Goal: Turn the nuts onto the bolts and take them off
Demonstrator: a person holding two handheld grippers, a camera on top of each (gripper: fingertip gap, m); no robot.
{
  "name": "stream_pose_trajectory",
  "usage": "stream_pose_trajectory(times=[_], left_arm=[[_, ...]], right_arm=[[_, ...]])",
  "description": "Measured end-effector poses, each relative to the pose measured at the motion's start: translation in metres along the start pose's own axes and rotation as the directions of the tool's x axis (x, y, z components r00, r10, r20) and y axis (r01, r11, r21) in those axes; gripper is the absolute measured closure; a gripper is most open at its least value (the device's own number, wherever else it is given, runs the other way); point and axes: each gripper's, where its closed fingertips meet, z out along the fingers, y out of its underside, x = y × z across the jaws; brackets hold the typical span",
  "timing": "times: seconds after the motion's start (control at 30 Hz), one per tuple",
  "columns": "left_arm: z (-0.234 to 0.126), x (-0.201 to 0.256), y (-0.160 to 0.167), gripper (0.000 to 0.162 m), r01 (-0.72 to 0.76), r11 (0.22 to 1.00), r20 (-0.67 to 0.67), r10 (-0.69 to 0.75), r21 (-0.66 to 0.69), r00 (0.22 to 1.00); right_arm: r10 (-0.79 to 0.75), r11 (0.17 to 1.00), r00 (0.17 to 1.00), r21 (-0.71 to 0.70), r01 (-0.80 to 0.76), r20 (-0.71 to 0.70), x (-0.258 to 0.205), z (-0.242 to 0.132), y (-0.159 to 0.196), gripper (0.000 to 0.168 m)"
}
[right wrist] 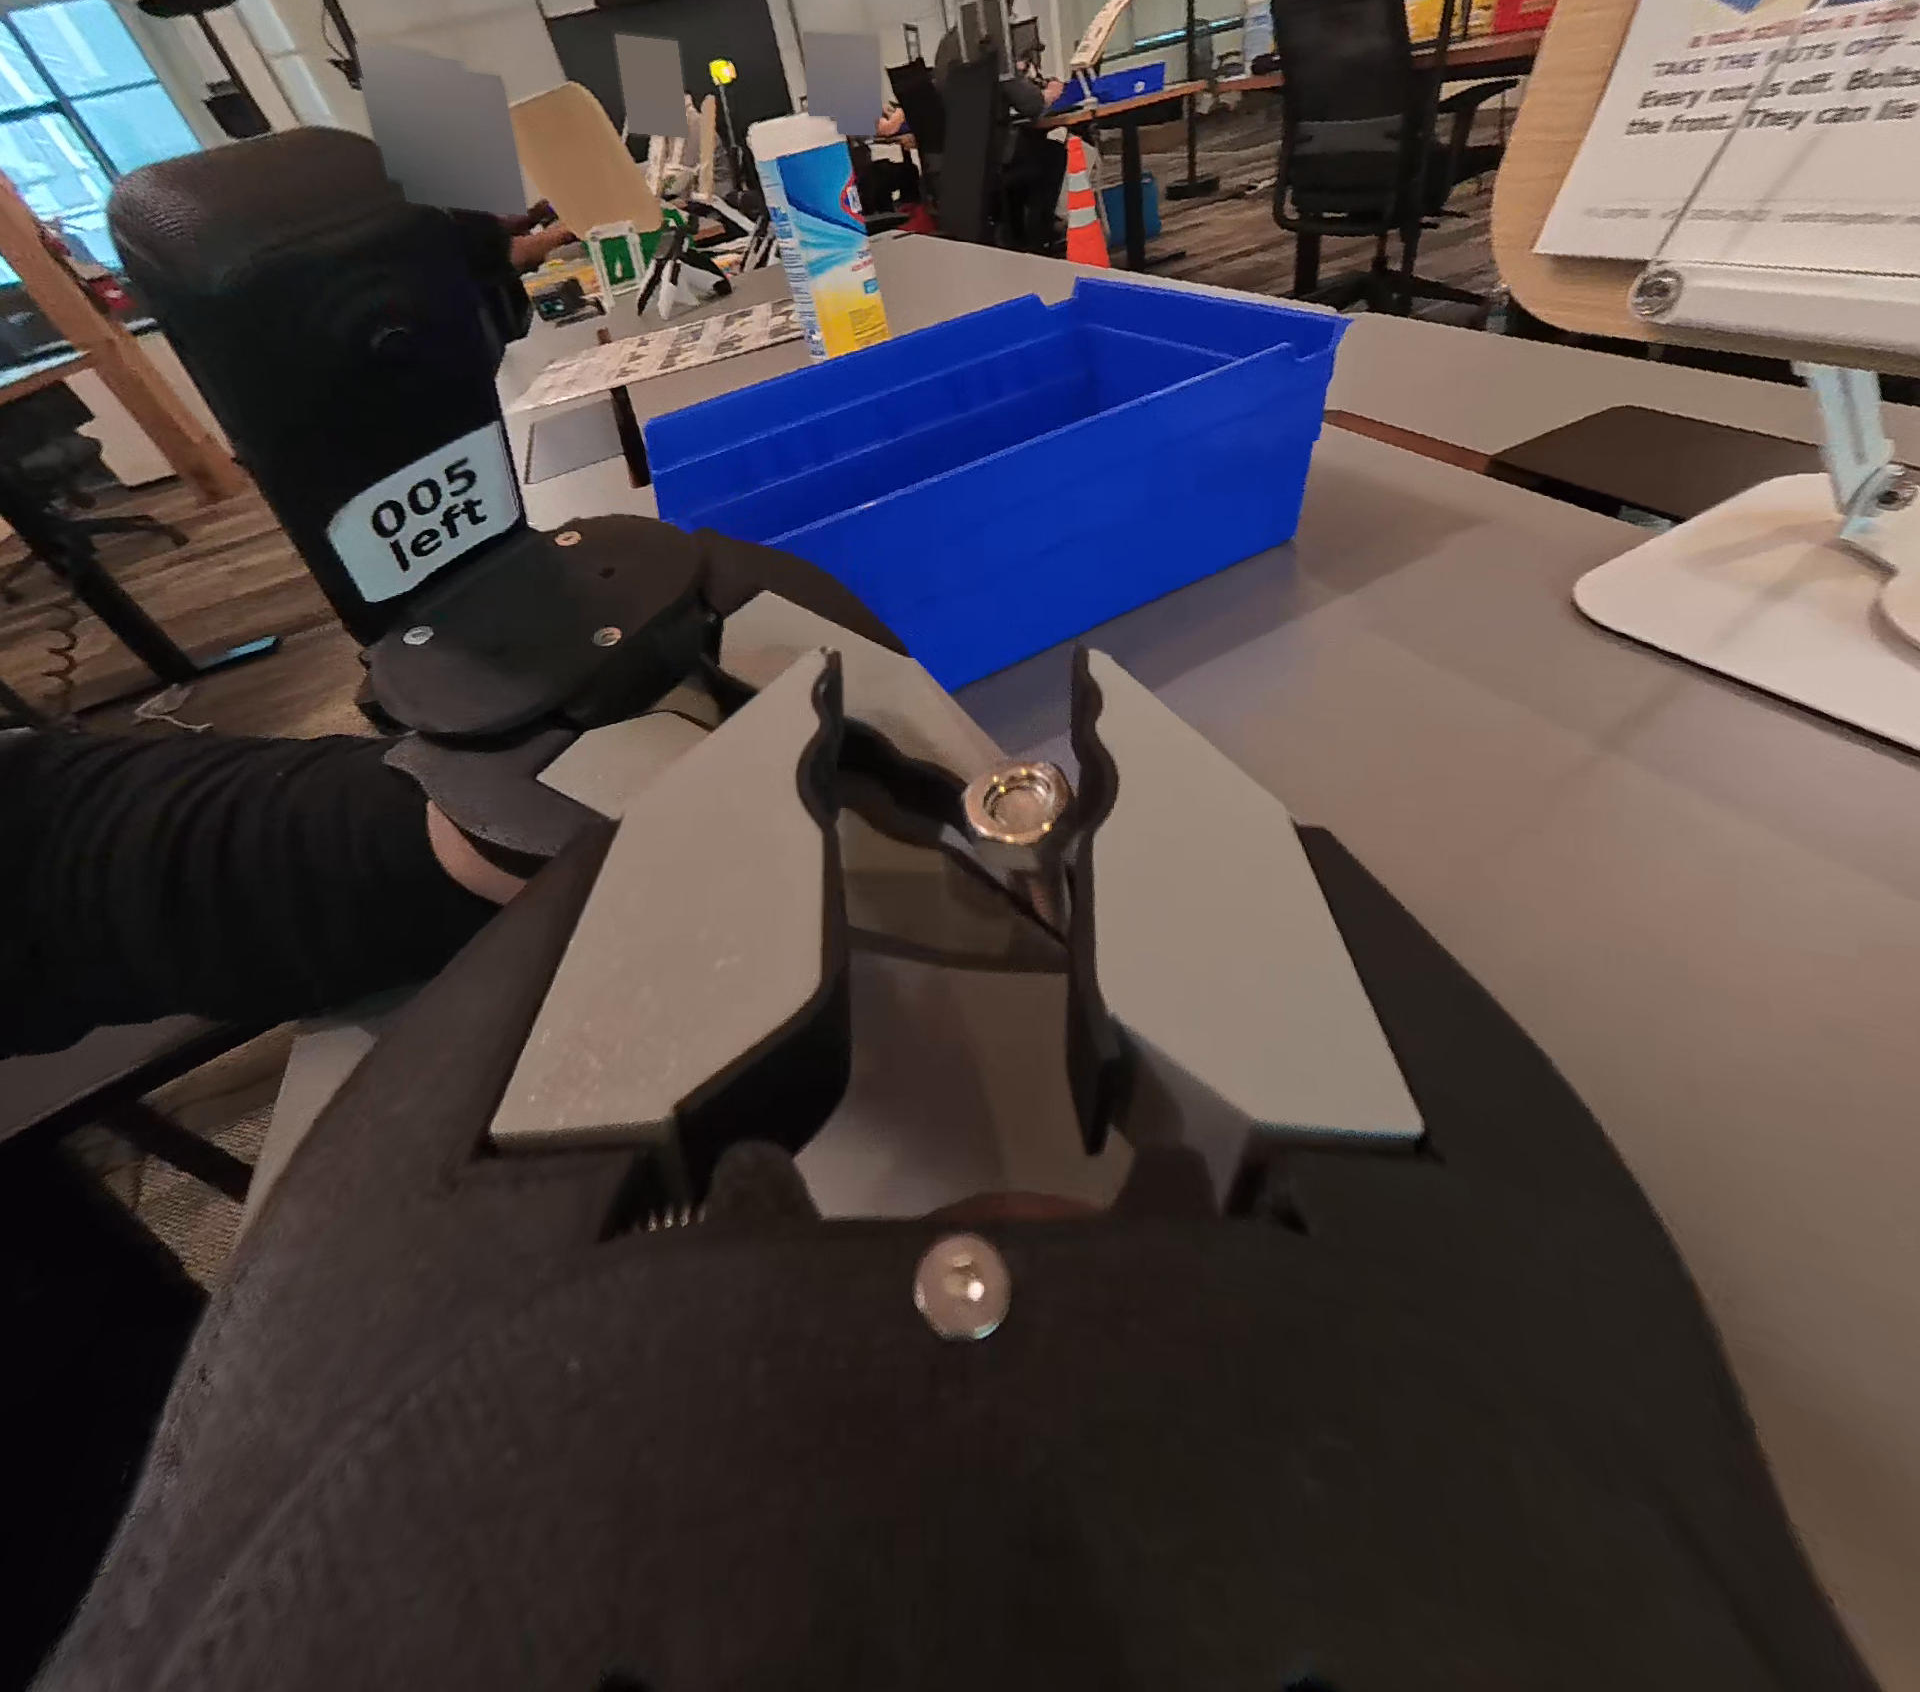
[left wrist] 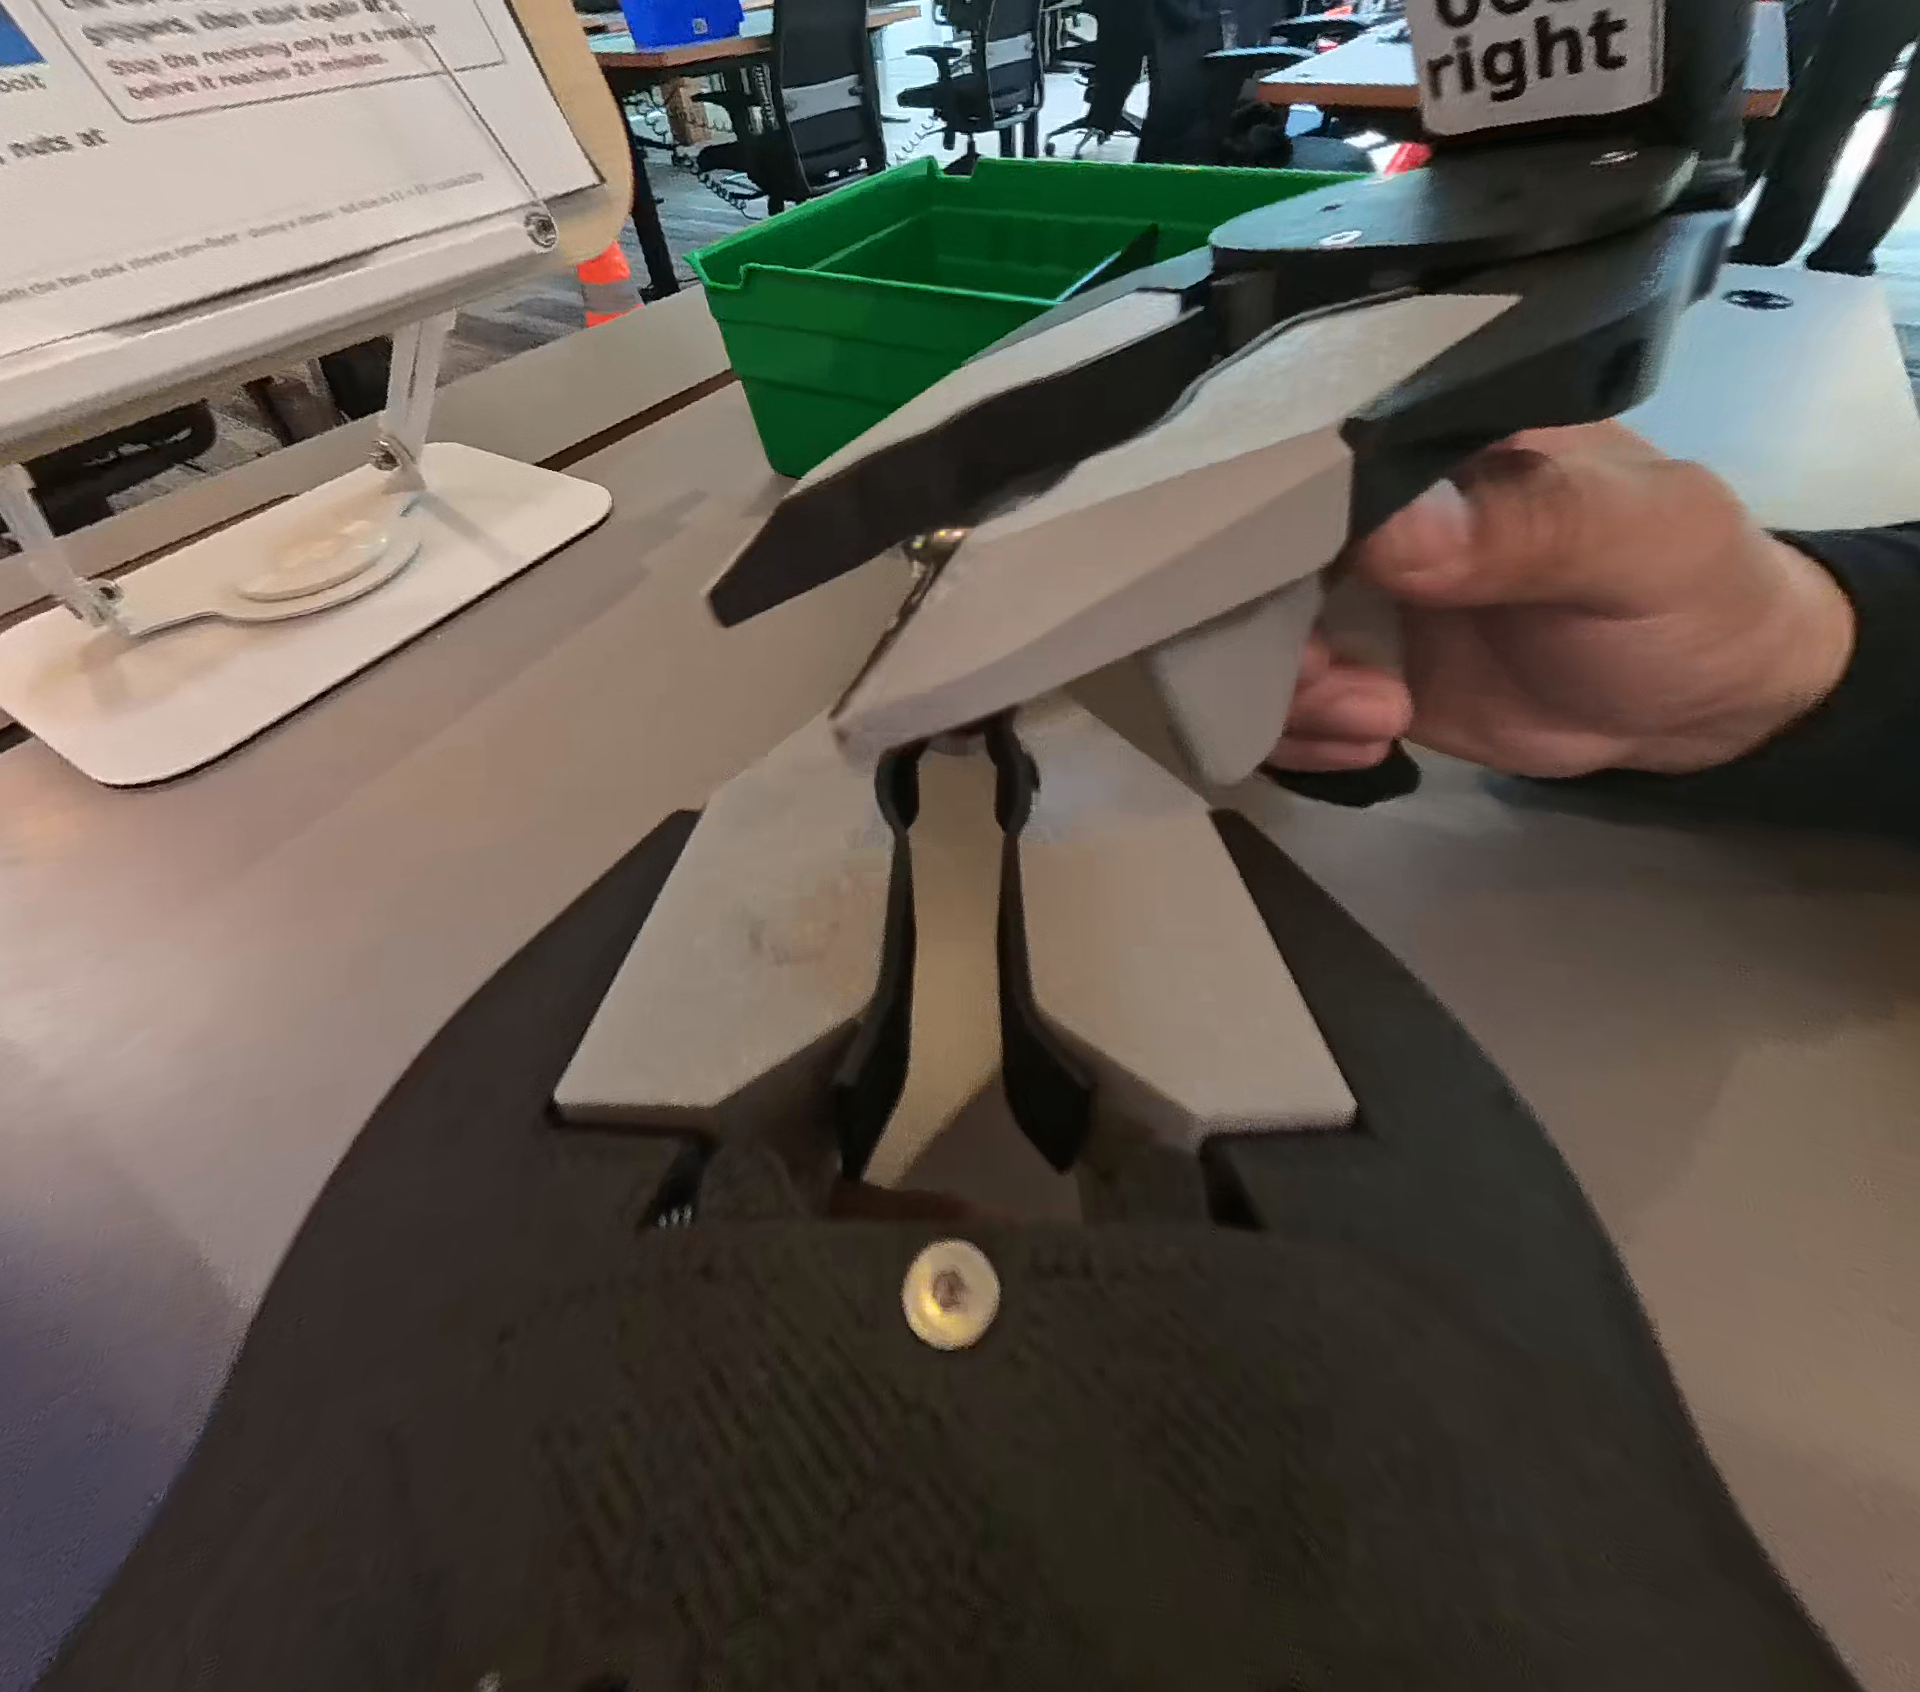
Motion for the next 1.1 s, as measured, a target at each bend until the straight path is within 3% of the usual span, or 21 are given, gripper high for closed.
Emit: stream_pose_trajectory(times=[0.17,0.3,0.43,0.67,0.77,0.9,1.1], left_arm=[[-0.01,-0.032,0.001,0.155,-0.027,1.0,0.121,0.028,-0.01,0.992],[-0.008,-0.024,-0.001,0.156,0.003,1.0,0.08,-0.003,0.004,0.997],[-0.001,0.002,-0.002,0.155,-0.008,1.0,0.004,0.008,-0.001,1.0],[-0.009,-0.027,0.002,0.155,-0.005,1.0,0.096,0.007,-0.014,0.995],[-0.009,-0.024,-0.001,0.156,0.012,1.0,0.075,-0.012,0.001,0.997],[-0.003,-0.003,-0.003,0.155,-0.015,1.0,0.031,0.015,-0.001,0.999],[-0.008,-0.021,0.001,0.155,-0.009,1.0,0.076,0.01,-0.013,0.997]], right_arm=[[0.032,0.999,0.999,0.027,-0.031,-0.036,0.017,-0.014,-0.008,0.133],[0.034,0.999,0.999,0.008,-0.034,0.012,0.008,-0.01,-0.003,0.137],[-0.008,1.0,1.0,-0.013,0.008,0.009,-0.003,0.004,0.005,0.123],[-0.006,1.0,1.0,0.02,0.006,-0.017,0.01,-0.012,-0.008,0.133],[-0.001,1.0,1.0,0.007,0.001,0.004,0.007,-0.01,-0.005,0.138],[-0.022,1.0,0.999,-0.016,0.022,0.026,-0.006,0.003,0.005,0.125],[-0.011,1.0,1.0,0.011,0.011,-0.001,0.005,-0.008,-0.006,0.129]])
